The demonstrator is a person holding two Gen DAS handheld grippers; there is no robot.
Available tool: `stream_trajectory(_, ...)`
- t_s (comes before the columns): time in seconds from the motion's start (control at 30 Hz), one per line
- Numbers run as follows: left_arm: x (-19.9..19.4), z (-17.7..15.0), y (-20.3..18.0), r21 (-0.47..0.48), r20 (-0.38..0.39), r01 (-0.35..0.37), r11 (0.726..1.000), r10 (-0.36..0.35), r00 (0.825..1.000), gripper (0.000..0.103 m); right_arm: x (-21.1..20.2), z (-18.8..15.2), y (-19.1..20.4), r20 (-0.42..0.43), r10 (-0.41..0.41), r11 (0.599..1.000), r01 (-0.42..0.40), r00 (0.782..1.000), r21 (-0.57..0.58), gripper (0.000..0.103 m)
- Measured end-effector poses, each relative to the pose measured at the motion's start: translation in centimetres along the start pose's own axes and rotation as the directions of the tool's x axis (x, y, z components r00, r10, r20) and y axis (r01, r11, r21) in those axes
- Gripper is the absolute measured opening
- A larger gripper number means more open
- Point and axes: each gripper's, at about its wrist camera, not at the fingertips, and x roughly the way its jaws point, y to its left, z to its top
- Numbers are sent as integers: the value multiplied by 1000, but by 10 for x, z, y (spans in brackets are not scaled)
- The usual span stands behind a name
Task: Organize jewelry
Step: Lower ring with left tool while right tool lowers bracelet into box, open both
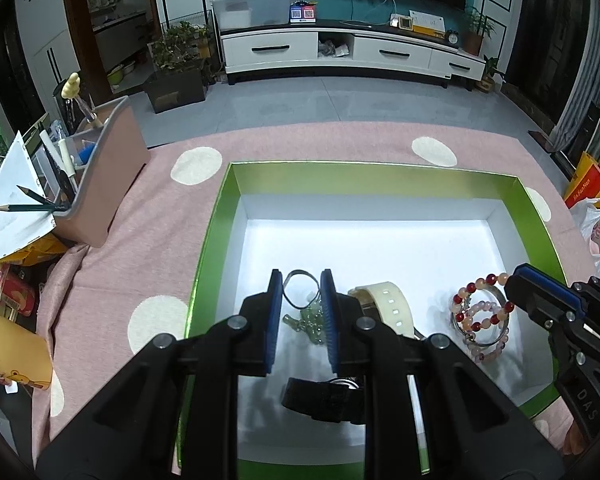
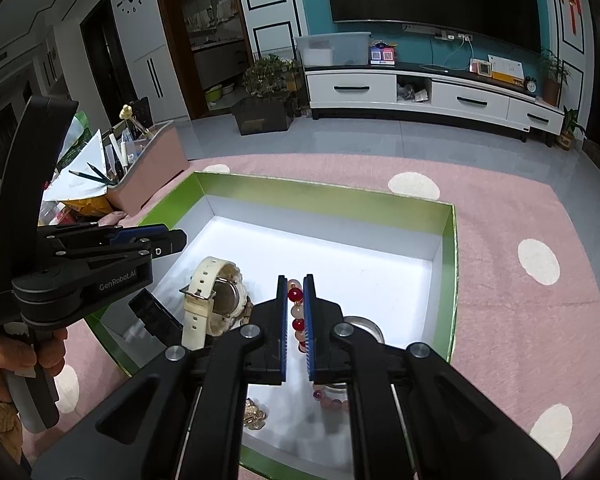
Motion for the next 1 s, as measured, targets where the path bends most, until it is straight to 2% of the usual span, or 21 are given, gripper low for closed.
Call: stream_trajectory(1.0,18,-7,-12,50,-41,-3,999,5,999,19,17,-12,-8,-76,-32,999,32,997,2,7)
